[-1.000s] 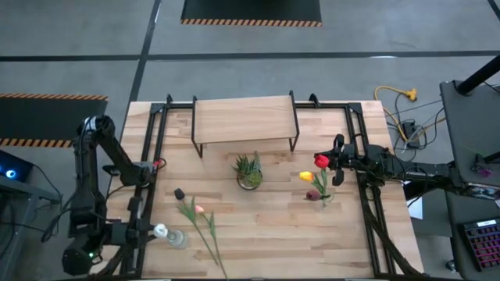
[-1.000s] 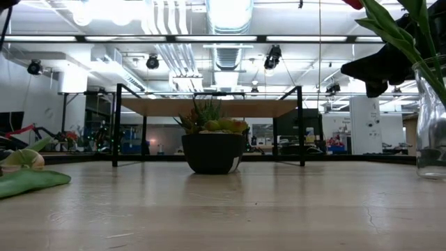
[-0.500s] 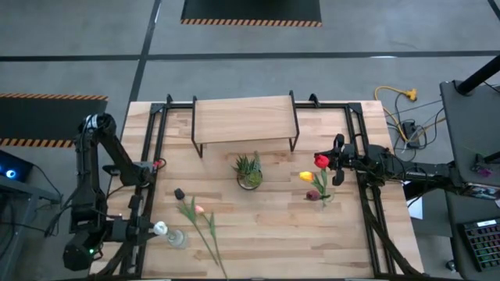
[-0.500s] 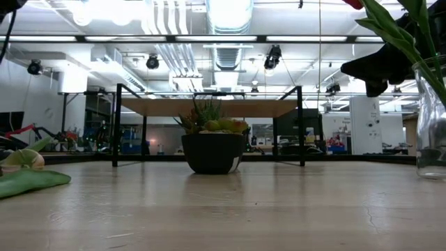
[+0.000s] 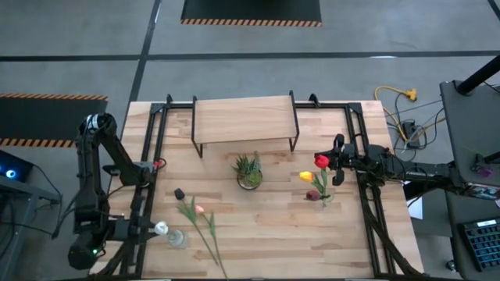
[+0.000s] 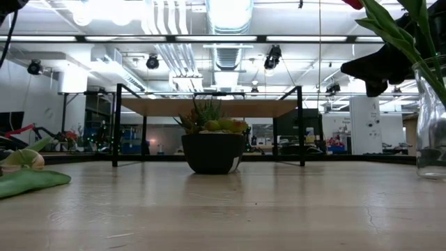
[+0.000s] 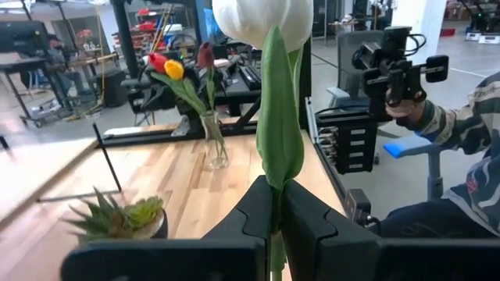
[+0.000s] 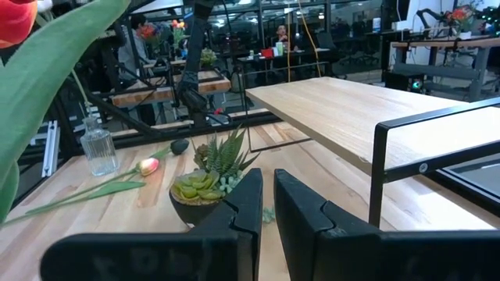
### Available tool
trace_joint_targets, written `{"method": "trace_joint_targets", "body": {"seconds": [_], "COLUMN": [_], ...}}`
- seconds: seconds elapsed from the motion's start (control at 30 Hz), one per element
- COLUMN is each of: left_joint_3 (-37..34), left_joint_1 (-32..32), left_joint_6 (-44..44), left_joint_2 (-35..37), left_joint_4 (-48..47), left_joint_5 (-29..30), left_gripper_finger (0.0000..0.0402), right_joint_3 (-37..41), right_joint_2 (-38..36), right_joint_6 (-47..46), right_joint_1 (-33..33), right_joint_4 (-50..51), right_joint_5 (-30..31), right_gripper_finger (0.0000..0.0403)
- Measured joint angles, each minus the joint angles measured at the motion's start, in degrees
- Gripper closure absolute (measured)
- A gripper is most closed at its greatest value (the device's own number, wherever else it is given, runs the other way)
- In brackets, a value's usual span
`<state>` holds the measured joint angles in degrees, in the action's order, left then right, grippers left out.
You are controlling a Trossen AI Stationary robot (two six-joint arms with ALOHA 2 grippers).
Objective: Pick and place flowers into a vace then onto a shelf
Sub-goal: Put the white flower into the left transparent vase
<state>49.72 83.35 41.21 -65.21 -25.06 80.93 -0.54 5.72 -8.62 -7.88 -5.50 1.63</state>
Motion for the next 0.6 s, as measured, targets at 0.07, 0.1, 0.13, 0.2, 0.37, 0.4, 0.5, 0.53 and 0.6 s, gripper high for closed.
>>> {"method": "trace_joint_targets", "body": {"seconds": [0.07, 0.1, 0.13, 0.2, 0.37, 0.4, 0.5, 0.53, 0.6], "left_joint_3": [-1.8, -2.7, -3.8, -6.0, -11.4, -12.3, -14.4, -14.9, -15.4], "left_joint_1": [0.0, 0.0, 0.0, 0.0, 0.0, 0.0, 0.0, 0.0, 0.0], "left_joint_6": [3.2, 5.2, 7.3, 11.7, 24.4, 26.5, 31.5, 32.3, 33.0], "left_joint_2": [0.0, 0.0, 0.0, 0.0, 0.0, 0.0, 0.0, 0.0, 0.0], "left_joint_4": [0.0, 0.0, 0.0, 0.0, 0.4, 0.5, 0.5, 0.5, 0.5], "left_joint_5": [0.0, 0.0, 0.0, 0.0, 0.0, 0.0, 0.0, 0.0, 0.0], "left_gripper_finger": [0.0401, 0.0401, 0.0401, 0.0401, 0.0401, 0.0401, 0.0401, 0.0401, 0.0401], "right_joint_3": [0.0, 0.0, 0.0, 0.0, 0.0, 0.0, 0.0, 0.0, 0.0], "right_joint_2": [0.0, 0.0, 0.0, 0.0, 0.0, 0.0, 0.0, 0.0, 0.0], "right_joint_6": [0.0, 0.0, 0.0, 0.0, 0.0, 0.0, 0.0, 0.0, 0.0], "right_joint_1": [0.0, 0.0, 0.0, 0.0, 0.0, 0.0, 0.0, 0.0, 0.0], "right_joint_4": [0.0, 0.0, 0.0, 0.0, 0.0, 0.0, 0.0, -0.1, -0.7], "right_joint_5": [0.0, 0.0, 0.0, 0.0, 0.0, 0.0, 0.0, 0.0, 0.0], "right_gripper_finger": [0.0374, 0.0374, 0.0374, 0.0374, 0.0374, 0.0374, 0.0374, 0.0374, 0.0374]}}
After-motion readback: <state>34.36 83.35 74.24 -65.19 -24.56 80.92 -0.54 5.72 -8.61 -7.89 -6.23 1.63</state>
